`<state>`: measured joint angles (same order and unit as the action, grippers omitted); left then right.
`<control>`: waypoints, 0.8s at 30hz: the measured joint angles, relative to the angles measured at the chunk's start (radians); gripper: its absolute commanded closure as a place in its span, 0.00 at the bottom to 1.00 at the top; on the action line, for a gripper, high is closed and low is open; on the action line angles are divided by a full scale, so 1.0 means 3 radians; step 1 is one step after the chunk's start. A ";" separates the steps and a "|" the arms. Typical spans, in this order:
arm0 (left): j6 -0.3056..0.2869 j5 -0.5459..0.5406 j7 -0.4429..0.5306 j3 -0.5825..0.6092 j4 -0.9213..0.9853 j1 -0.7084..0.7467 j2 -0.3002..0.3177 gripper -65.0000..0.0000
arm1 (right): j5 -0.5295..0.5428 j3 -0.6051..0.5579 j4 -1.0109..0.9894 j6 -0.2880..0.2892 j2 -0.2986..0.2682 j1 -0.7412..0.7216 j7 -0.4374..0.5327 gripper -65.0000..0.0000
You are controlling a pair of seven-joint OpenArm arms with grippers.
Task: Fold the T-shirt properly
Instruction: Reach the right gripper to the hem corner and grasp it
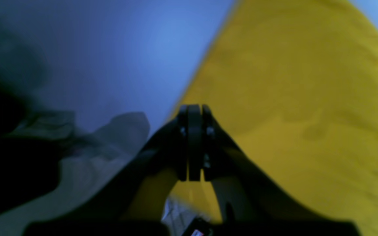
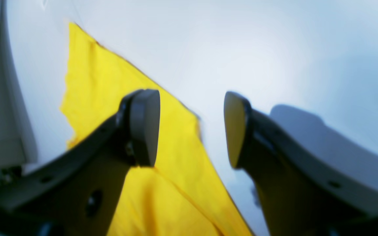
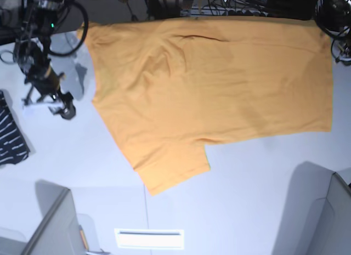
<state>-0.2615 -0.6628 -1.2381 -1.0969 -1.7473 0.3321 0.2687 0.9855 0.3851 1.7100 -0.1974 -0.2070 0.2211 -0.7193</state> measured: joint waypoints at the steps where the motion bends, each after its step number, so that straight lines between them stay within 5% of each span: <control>1: -0.0001 0.0003 -0.0010 0.0083 0.0000 -0.0041 0.0001 1.00 | 0.0000 -0.0071 -0.0083 -0.0004 -0.0009 -0.0100 -0.0022 0.55; 11: 0.0001 0.0014 -0.0020 0.0512 0.0020 -0.0406 0.0097 1.00 | -0.0029 -0.0830 -0.1556 0.0013 -0.0181 -0.1377 0.0005 0.54; 16: 0.0003 0.0019 -0.0011 0.0603 0.0015 -0.0397 0.0178 1.00 | 0.0006 -0.1069 -0.2556 0.0623 -0.0169 -0.2041 0.0036 0.55; 21: 0.0001 0.0003 -0.0001 0.0601 0.0062 -0.0376 0.0225 1.00 | 0.0050 -0.1321 -0.3780 0.1108 -0.0196 -0.2566 0.0460 0.54; 24: 0.0001 0.0027 0.0006 0.0596 0.0221 -0.0367 0.0290 1.00 | 0.0047 -0.1682 -0.4117 0.1212 -0.0216 -0.2799 0.0613 0.54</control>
<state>-0.2611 -0.6548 -1.2362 -0.9180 -1.6810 0.2218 0.3557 0.9997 -0.1196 0.4747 0.1661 -0.2718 -0.6186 -0.5354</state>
